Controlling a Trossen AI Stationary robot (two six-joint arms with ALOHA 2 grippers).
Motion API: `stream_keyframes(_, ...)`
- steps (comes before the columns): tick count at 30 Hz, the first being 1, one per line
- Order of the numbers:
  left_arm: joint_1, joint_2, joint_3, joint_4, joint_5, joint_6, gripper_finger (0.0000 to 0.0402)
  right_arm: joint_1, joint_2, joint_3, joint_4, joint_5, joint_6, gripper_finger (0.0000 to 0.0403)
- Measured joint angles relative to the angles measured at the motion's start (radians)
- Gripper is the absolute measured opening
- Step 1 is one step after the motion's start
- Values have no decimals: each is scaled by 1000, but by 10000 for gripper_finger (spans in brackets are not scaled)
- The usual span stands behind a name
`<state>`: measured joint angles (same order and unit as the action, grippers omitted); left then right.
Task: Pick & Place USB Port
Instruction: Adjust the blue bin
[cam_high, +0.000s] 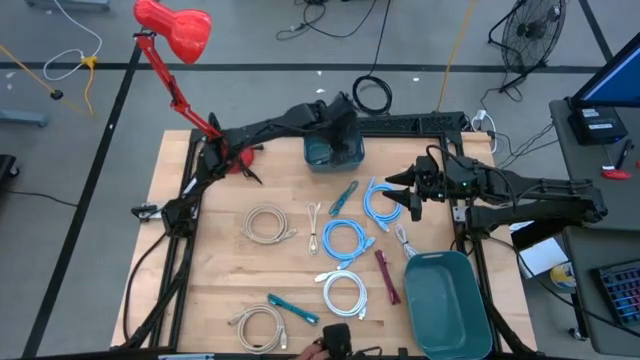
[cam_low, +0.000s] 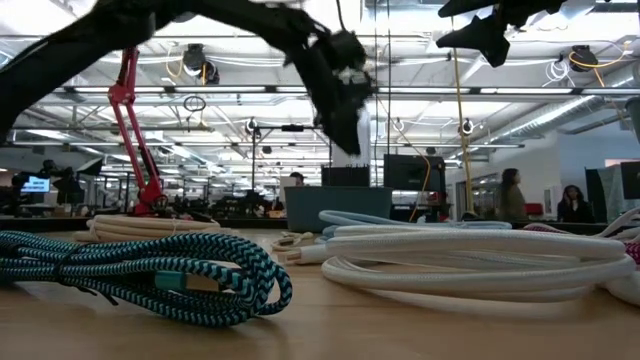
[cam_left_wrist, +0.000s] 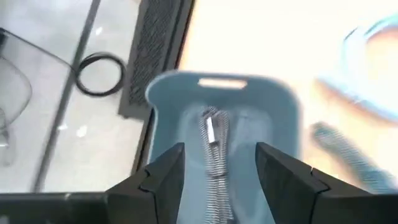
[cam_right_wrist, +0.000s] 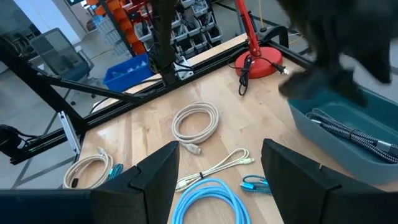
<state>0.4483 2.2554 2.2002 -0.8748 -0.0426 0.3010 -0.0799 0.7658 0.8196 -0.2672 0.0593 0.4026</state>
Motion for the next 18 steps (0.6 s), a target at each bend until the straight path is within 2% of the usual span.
stream_keyframes(5,-20,-74,2,-73,223,-138,196,0,0,0,-1,-2,0,217)
stream_keyframes(7,-46,-77,2,-137,266,-147,178,0,0,0,-2,-3,0,217)
stream_keyframes(10,-90,-76,-15,-211,266,-140,120,0,0,0,-2,-3,0,217)
stream_keyframes(13,-126,-78,-90,-215,255,-133,35,0,0,0,-3,-3,0,217)
stream_keyframes(14,-132,-75,-118,-218,254,-139,18,0,0,0,-4,-3,-3,217)
stream_keyframes(18,-125,-75,-251,-140,244,-181,5,0,0,0,-8,-3,-4,217)
